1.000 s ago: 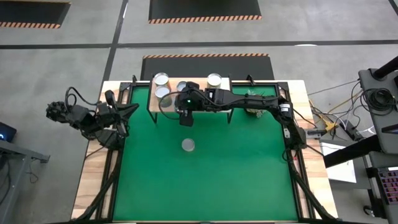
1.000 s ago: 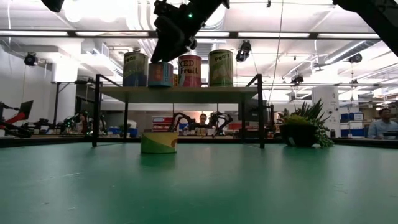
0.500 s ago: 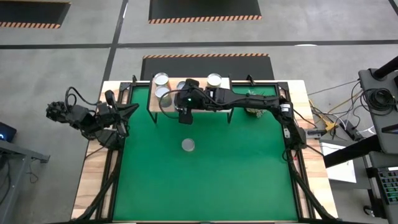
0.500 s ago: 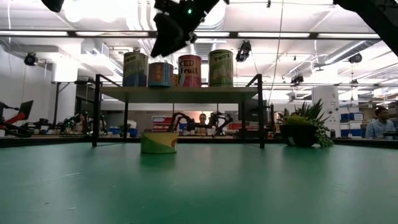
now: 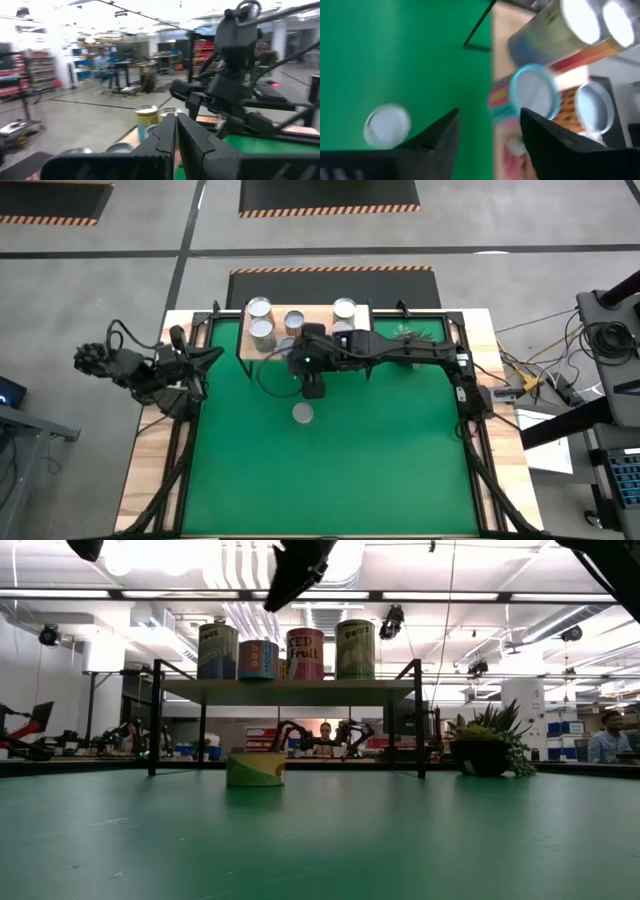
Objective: Pick and place cans onto a shelf
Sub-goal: Put the small blue can on the shelf aligned with the other small yellow can
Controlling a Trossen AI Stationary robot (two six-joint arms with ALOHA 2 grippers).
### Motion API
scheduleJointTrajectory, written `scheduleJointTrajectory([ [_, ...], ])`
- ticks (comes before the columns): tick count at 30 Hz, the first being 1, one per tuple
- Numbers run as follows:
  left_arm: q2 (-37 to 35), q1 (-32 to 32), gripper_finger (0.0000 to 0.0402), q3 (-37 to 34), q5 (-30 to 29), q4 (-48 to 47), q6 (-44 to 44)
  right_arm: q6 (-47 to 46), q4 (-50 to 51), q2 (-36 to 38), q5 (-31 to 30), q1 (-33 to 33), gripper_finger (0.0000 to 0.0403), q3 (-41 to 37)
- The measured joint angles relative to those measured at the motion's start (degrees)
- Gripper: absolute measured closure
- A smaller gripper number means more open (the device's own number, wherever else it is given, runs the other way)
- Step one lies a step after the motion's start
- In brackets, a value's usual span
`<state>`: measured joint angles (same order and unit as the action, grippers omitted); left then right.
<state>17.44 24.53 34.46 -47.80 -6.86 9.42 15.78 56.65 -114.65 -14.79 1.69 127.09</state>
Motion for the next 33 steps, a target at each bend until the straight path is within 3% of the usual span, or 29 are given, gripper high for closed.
scheduleJointTrajectory([
  [7,3.5,0.0,0.0402,0.6,10.1,0.2,-0.5,-4.2,8.9,2.4,-0.1,-5.5,0.0329,-1.7],
  [12,8.1,0.0,0.0402,2.0,11.5,0.1,-1.2,-6.7,10.0,6.5,-0.2,-10.4,0.0383,-7.9],
  [15,11.6,0.0,0.0402,3.3,11.5,-1.0,-1.2,-9.3,7.5,10.7,-1.6,-13.3,0.0392,-14.1],
  [22,20.8,0.0,0.0402,7.4,11.4,-5.7,-4.2,-12.7,-8.8,23.0,-9.3,-19.1,0.0394,-35.3],
  [33,38.3,-0.2,0.0402,13.2,11.3,-8.9,-8.9,-4.3,-46.4,42.9,-9.9,-20.9,0.0394,-68.4],
])
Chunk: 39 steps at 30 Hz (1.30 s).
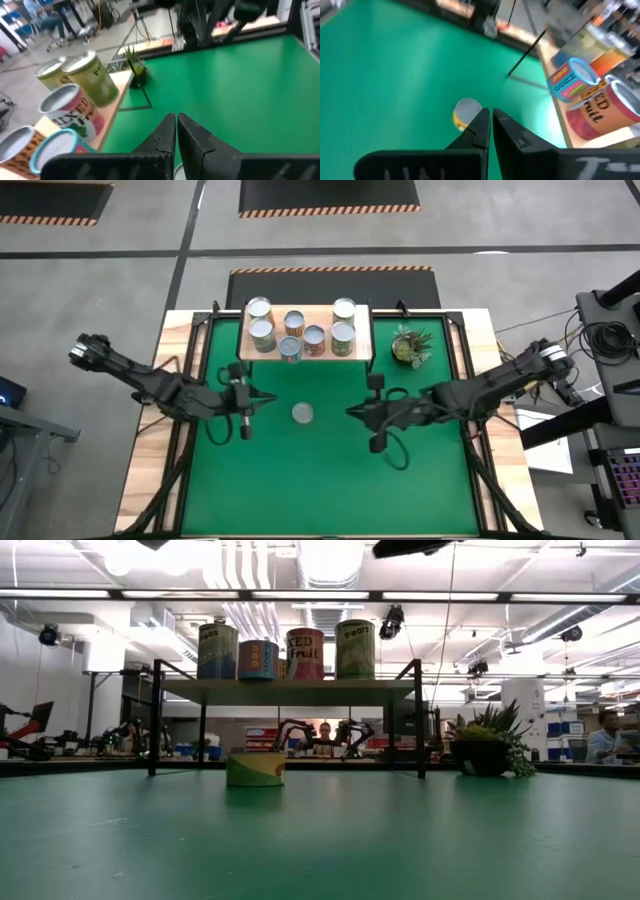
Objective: Pick and place cans onto a shelf
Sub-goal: Put the small blue can on the shelf aligned with the other small yellow can
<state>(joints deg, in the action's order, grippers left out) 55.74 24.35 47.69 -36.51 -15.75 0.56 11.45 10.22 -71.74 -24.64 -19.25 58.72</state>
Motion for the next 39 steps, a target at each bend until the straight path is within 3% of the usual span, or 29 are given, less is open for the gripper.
scheduleJointTrajectory([
  [7,9.8,-2.7,0.0402,8.0,0.0,-11.1,-3.8,4.0,-12.9,10.3,0.2,0.0,0.0394,-12.5],
  [13,18.0,-7.6,0.0402,15.2,0.0,-23.2,-5.8,4.2,-13.0,16.7,0.6,0.0,0.0394,-15.1],
  [19,22.2,-11.0,0.0402,17.8,0.7,-31.1,-5.3,2.4,-9.7,19.2,0.6,0.0,0.0394,-16.0],
  [39,27.4,-22.1,0.0402,17.9,1.1,-25.9,-2.6,3.6,-7.5,19.5,0.6,0.0,0.0394,-16.2],
])
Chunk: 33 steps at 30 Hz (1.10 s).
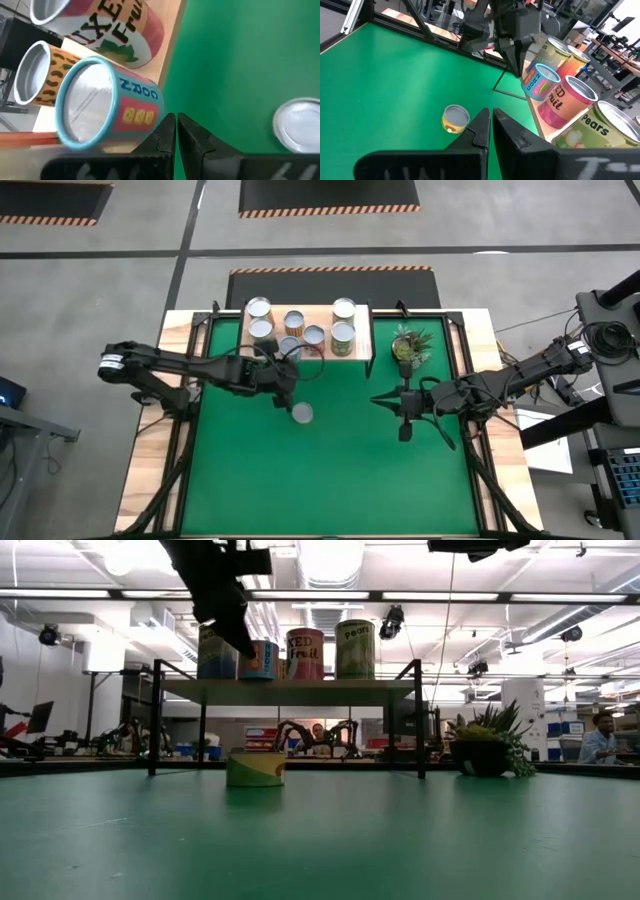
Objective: Pick and place cans onto a shelf
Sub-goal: Put the small blue can on the shelf aligned with the other small yellow can
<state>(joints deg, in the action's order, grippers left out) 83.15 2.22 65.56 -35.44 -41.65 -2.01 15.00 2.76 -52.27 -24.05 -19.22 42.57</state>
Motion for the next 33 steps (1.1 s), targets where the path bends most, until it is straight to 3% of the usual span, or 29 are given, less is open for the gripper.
scheduleJointTrajectory([
  [33,1.6,-6.7,0.0402,0.0,0.0,9.7,3.0,0.1,0.1,0.0,-0.1,0.0,0.0394,0.0],
])
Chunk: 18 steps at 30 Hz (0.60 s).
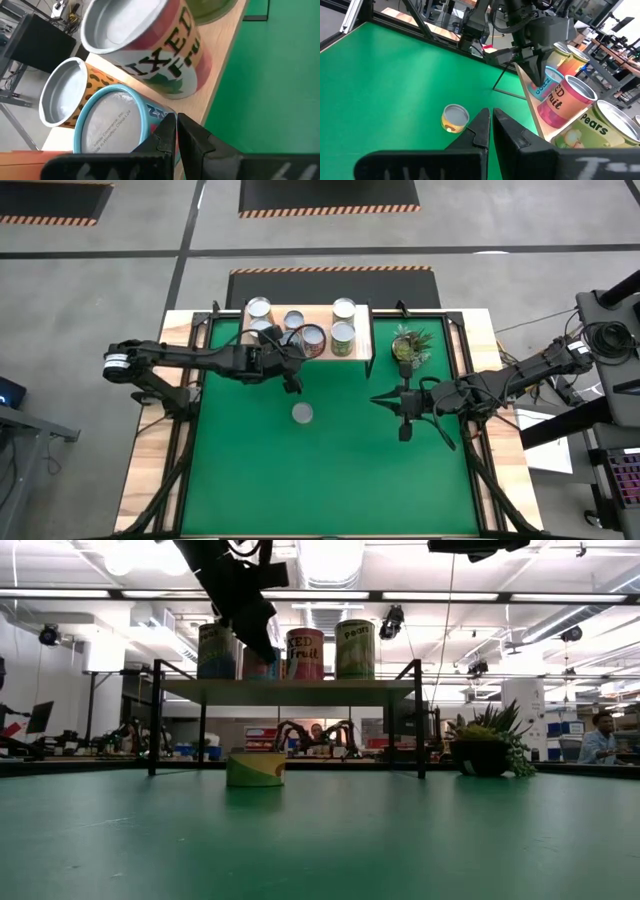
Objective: Pick and place cans onto a shelf
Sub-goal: Put the small blue can on the shelf aligned with the other small yellow can, then adjust the cans on the shelf
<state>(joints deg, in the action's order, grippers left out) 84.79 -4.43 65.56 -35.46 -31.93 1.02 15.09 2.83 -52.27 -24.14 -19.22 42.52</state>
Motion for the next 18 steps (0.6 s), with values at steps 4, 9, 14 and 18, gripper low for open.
scheduleJointTrajectory([
  [4,-0.1,-0.1,0.0402,0.0,0.0,0.7,0.0,0.2,0.0,0.0,0.0,0.0,0.0394,0.0],
  [9,-2.3,2.8,0.0402,1.4,0.2,-0.4,0.6,0.2,0.0,0.0,0.0,0.0,0.0394,0.0],
  [14,-3.9,4.3,0.0402,11.7,0.8,-8.0,4.0,0.1,0.0,0.0,0.0,0.0,0.0394,0.0],
  [18,-2.5,2.1,0.0402,23.2,2.5,-15.9,6.5,0.1,0.0,0.0,0.0,0.0,0.0394,0.0],
])
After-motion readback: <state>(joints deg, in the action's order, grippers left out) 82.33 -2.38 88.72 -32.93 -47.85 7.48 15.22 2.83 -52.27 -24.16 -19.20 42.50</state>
